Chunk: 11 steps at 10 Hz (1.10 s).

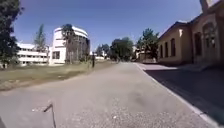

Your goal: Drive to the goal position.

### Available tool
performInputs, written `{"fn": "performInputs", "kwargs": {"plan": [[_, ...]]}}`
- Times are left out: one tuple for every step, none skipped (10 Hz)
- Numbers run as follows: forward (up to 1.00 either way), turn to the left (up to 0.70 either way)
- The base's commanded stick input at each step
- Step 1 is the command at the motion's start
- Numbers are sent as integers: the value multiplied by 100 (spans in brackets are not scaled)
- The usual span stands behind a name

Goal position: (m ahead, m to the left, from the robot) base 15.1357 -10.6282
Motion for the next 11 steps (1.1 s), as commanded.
{"fn": "performInputs", "kwargs": {"plan": [[70, 0], [70, 0], [70, 0], [70, 0], [70, 0], [70, 0], [70, -1], [70, -2], [70, -7], [70, -14], [70, -14]]}}
